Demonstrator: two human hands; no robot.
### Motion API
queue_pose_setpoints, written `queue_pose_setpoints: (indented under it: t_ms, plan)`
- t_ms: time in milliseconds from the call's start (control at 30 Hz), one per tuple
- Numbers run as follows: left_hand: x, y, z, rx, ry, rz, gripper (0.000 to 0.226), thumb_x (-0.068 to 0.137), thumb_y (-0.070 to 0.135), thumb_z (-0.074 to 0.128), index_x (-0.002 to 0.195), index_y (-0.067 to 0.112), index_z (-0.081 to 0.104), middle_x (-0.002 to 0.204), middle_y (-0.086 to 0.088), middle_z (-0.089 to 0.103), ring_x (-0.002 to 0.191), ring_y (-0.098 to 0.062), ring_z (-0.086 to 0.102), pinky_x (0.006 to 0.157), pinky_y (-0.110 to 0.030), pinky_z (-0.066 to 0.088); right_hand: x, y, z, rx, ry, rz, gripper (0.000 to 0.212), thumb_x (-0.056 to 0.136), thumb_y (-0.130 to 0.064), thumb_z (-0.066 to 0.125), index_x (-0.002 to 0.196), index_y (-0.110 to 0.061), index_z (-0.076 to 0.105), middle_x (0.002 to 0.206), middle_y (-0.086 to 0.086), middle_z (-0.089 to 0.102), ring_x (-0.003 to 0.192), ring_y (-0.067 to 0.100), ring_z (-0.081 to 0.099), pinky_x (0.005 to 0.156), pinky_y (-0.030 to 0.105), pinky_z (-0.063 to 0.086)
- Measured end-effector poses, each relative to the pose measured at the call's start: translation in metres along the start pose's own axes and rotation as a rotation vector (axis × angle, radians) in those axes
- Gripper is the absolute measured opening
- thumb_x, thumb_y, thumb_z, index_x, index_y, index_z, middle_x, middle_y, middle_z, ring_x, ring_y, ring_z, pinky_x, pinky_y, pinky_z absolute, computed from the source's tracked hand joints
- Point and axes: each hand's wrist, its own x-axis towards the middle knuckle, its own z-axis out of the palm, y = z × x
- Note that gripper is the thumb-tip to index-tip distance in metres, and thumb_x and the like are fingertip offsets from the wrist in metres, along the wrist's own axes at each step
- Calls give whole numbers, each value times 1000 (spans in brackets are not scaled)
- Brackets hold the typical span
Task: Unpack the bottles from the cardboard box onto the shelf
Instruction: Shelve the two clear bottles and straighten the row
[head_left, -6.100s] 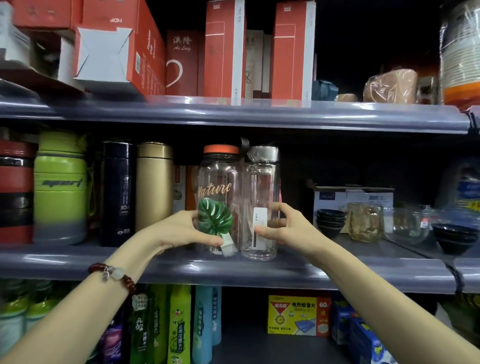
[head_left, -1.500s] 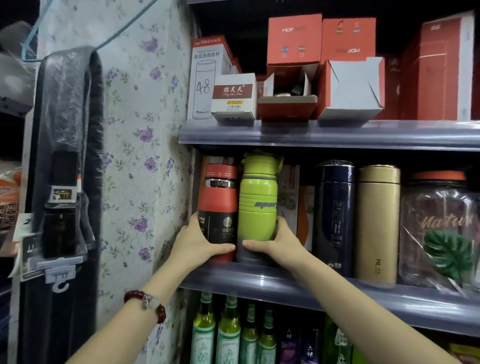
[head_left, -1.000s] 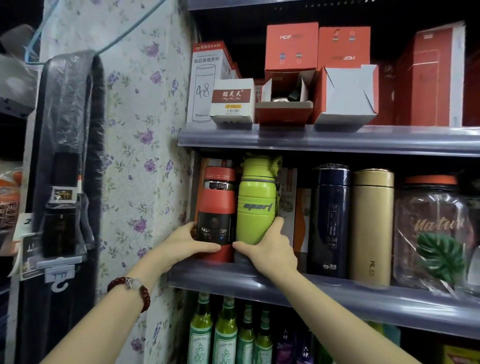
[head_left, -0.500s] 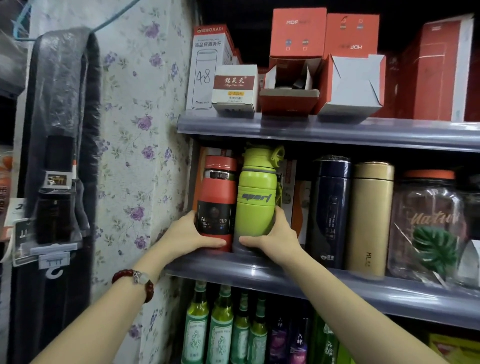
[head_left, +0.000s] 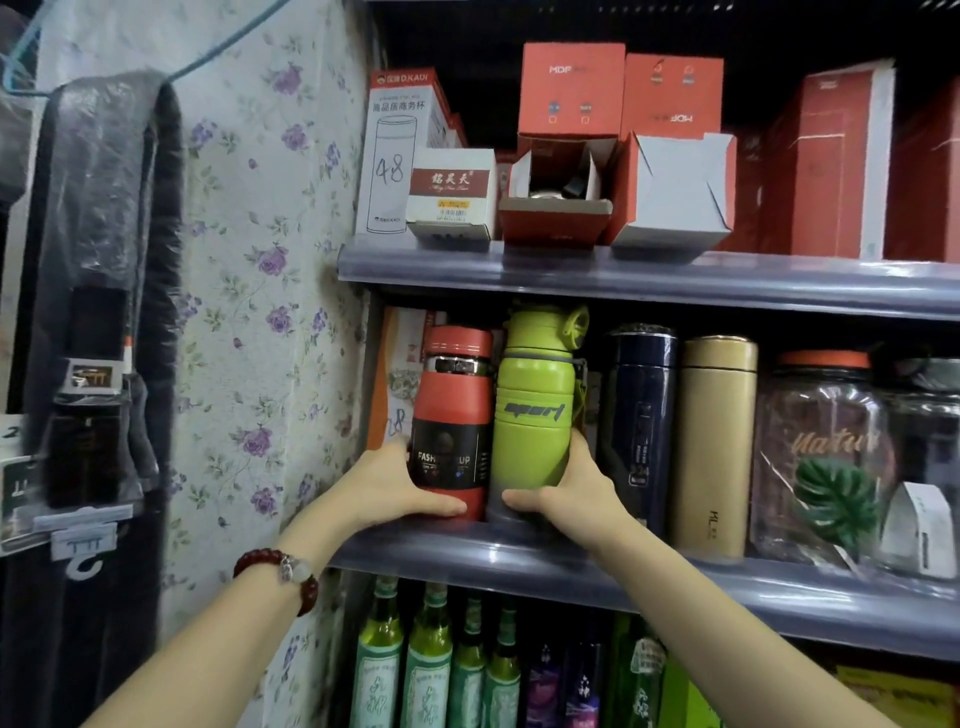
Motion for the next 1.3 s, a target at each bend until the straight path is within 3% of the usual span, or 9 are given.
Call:
queue_pose_setpoints:
  t_ms: [300, 433, 633, 767, 867, 967, 1133, 1300]
  plan:
    - [-5, 11, -1, 78, -66, -11, 81, 60, 47, 85, 128, 26, 47, 111, 11, 60, 109, -14, 59, 90, -25, 43, -7, -1, 2, -109, 3, 2, 108, 73, -33, 79, 152, -23, 6, 135, 14, 53, 118, 31, 54, 98, 33, 43]
    - [-16, 13, -5, 235, -85, -41, 88, 64, 53, 79, 136, 21, 42, 131, 1, 59, 119, -19, 56, 100, -27, 43, -20, -6, -3, -253, 15, -26, 100, 80, -33, 72, 152, -18, 3, 129, 20, 55, 115, 36, 55, 93, 34, 44]
    - [-36, 13, 3, 363, 65, 27, 72, 76, 51, 70, 134, 15, 46, 129, -4, 62, 117, -21, 59, 93, -26, 45, -47, -4, -10, -413, 57, -124, 71, 86, -31, 62, 144, -20, 22, 109, 19, 62, 101, 39, 60, 85, 42, 51]
    - [-53, 21, 13, 447, 163, 7, 62, 83, 49, 64, 133, 16, 49, 123, -5, 65, 110, -23, 61, 86, -30, 48, -58, 4, -18, -483, 38, -253, 31, 90, -32, 55, 113, -11, 57, 101, 14, 67, 99, 35, 61, 79, 39, 51]
    - [-70, 33, 19, 470, 214, 31, 59, 85, 44, 64, 134, 15, 50, 128, -6, 63, 115, -22, 59, 94, -30, 45, -59, 10, -21, -446, -20, -338, 25, 89, -32, 54, 98, -11, 66, 99, 13, 70, 98, 34, 61, 77, 37, 48]
    - [-97, 44, 23, 541, 268, -57, 55, 85, 43, 62, 131, 13, 54, 125, -9, 63, 112, -24, 59, 95, -33, 46, -60, 13, -22, -371, -88, -480, 23, 87, -32, 55, 96, -16, 69, 99, 10, 72, 98, 31, 64, 80, 37, 51]
    - [-166, 68, 34, 588, 295, -250, 43, 86, 30, 64, 126, 18, 57, 107, -6, 67, 96, -22, 64, 76, -26, 45, -81, 18, -19, -285, -250, -656, 21, 84, -34, 58, 92, -18, 69, 98, 4, 73, 98, 28, 64, 80, 37, 52]
    - [-254, 90, 36, 661, 267, -526, 36, 87, 35, 61, 118, 17, 61, 102, -3, 69, 92, -22, 64, 84, -36, 53, -123, 24, -7, -239, -506, -703, 18, 83, -32, 60, 87, -16, 69, 94, 5, 73, 92, 28, 65, 73, 35, 52]
